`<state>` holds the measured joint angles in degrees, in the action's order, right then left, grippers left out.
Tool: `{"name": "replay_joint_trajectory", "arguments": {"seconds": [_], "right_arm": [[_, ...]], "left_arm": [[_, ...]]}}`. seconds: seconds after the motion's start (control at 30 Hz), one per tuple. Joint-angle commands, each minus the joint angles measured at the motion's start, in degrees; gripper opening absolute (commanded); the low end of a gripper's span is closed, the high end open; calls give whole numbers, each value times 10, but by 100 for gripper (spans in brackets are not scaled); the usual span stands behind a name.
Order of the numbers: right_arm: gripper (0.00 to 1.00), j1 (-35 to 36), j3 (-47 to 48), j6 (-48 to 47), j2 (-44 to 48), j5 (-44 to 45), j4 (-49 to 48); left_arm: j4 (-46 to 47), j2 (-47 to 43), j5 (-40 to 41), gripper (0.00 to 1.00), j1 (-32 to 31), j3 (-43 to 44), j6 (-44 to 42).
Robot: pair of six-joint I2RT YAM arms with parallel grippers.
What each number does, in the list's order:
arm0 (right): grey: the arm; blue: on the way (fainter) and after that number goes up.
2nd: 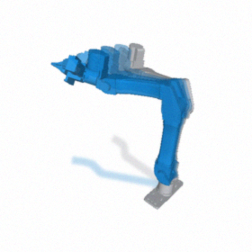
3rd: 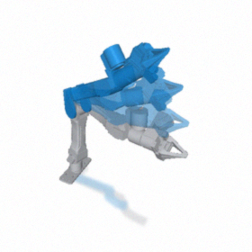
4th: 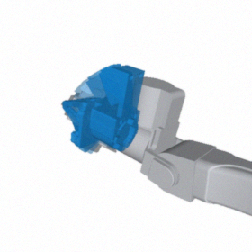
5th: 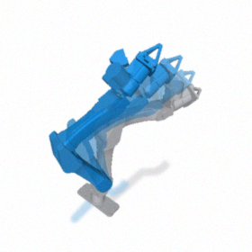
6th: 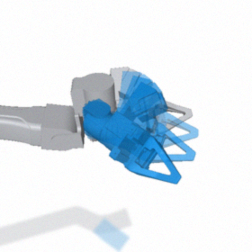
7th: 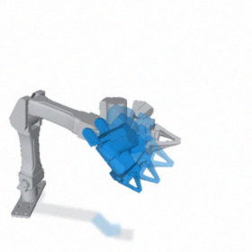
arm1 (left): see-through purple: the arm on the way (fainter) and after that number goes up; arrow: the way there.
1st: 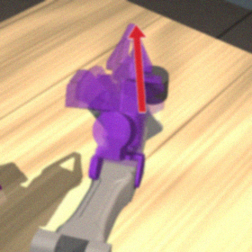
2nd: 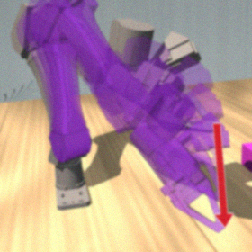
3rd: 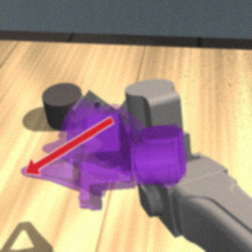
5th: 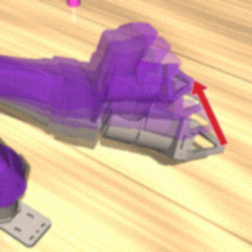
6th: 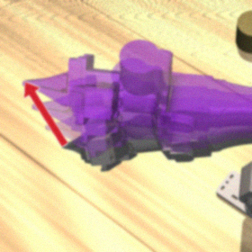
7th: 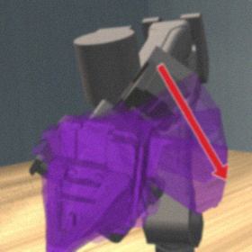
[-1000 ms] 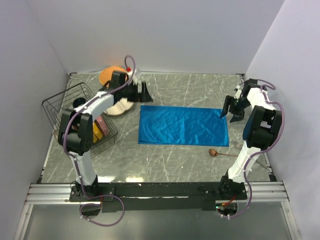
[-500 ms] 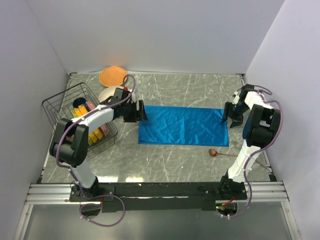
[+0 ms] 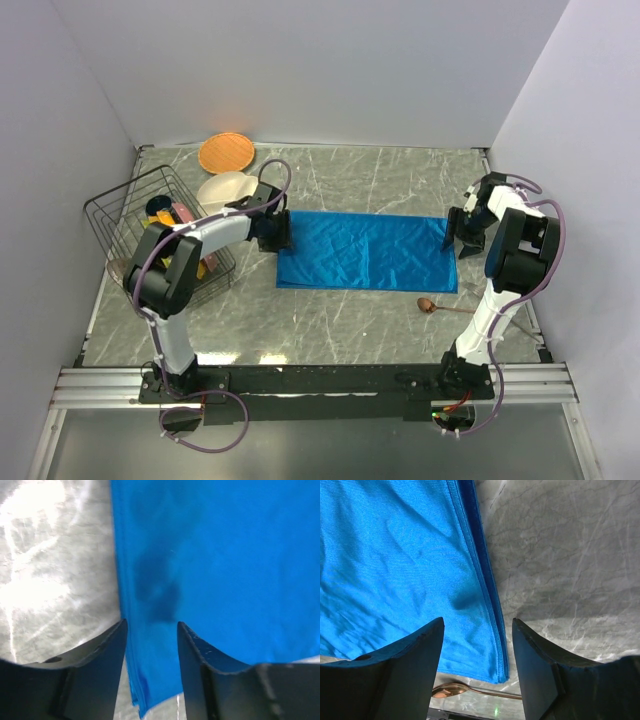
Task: Fold the napkin into a case and place the utensils inside
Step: Pick up the rectangle-folded napkin at the center of the board.
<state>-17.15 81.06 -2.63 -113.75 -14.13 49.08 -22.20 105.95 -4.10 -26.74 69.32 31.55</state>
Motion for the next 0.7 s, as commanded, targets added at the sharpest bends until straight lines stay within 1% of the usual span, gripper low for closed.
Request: {"name": "replay_joint_trajectory", "arguments": {"seconds": [0.0,0.13,0.27,0.37,0.5,0.53,0.6,0.67], "right_arm": [[65,-3,-1,-4,2,8,-7],[65,-3,-3,-3,4,8,-10],[65,-3,2,-2,1,9,-8],[65,-3,5,-2,1,9,-7],[65,-3,8,0,-4,8,-6],[65,-4,9,0,-4,9,-6],[66,-4,9,1,-7,9,-4],[66,-5,15,2,-9,8,0]], "left_arm": [[-13,11,66,48,-5,28,20],[-21,18,78,52,-9,30,21],[-27,31,74,51,-15,31,18],[-28,46,61,46,-20,38,16],[-46,88,69,44,-27,63,13],[-49,94,70,40,-27,67,13],[-55,110,70,35,-27,83,10],[-57,118,66,28,-27,98,8]]}}
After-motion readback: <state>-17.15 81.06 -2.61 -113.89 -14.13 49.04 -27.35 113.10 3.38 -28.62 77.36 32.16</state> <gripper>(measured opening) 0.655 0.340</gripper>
